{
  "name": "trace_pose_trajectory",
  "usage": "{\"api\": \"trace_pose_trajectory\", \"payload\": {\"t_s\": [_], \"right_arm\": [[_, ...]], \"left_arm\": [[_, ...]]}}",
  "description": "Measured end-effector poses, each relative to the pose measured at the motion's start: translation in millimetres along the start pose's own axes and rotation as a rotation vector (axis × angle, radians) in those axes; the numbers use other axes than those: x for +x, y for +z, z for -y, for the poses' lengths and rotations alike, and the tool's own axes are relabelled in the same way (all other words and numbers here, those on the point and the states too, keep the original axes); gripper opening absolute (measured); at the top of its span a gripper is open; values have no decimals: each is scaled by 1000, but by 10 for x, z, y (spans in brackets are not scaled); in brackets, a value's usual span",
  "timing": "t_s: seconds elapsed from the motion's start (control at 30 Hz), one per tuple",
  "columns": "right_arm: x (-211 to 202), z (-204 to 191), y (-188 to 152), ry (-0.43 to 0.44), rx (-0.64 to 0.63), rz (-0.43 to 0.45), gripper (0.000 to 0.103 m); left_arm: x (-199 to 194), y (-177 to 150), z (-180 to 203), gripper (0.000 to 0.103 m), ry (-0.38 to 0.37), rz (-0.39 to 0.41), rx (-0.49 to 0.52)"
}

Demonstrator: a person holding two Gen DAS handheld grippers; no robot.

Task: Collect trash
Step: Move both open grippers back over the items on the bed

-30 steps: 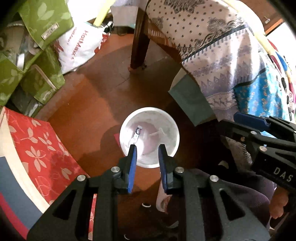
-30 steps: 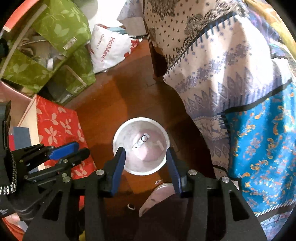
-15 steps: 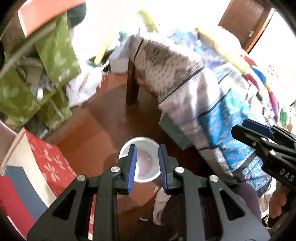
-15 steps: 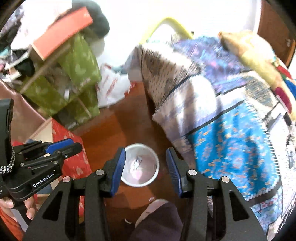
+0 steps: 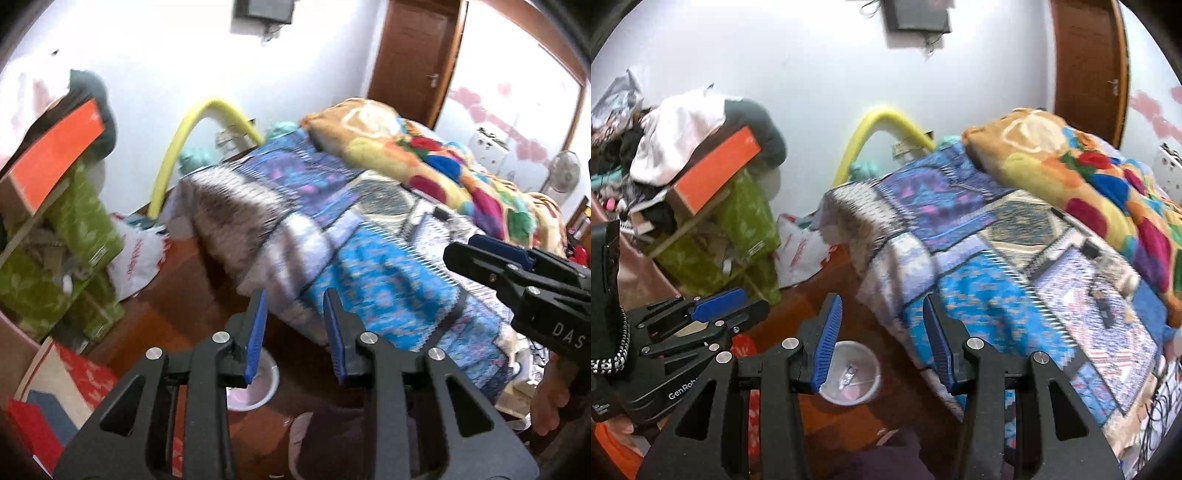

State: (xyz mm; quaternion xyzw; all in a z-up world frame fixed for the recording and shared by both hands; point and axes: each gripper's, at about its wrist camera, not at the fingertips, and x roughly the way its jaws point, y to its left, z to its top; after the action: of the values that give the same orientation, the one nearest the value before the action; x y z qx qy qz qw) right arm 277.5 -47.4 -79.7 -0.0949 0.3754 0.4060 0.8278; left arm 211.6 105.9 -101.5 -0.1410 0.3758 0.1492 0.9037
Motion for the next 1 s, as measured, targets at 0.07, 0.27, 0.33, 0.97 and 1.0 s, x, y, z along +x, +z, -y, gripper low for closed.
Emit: {"api": "trace_pose_trajectory", "payload": {"t_s": [0.07, 0.27, 0.33, 0.97, 1.0], "right_arm": [[-157, 193, -26, -20, 19, 22, 42], [-597, 776, -121, -115, 72, 84, 42], [-724, 978, -169, -158, 89, 99, 42], [-856, 2792, -675, -387, 314, 9, 43], [-815, 2866, -694, -389, 322, 0, 43]], "left_arm": [[-2, 43, 201, 31, -35, 9, 13], [127, 145, 885, 39, -121, 20, 75], [199, 175, 1087, 39, -144, 13, 94], [1538, 361, 2789, 40, -290, -141, 305], [1632, 350, 2839, 40, -297, -156, 309]]}}
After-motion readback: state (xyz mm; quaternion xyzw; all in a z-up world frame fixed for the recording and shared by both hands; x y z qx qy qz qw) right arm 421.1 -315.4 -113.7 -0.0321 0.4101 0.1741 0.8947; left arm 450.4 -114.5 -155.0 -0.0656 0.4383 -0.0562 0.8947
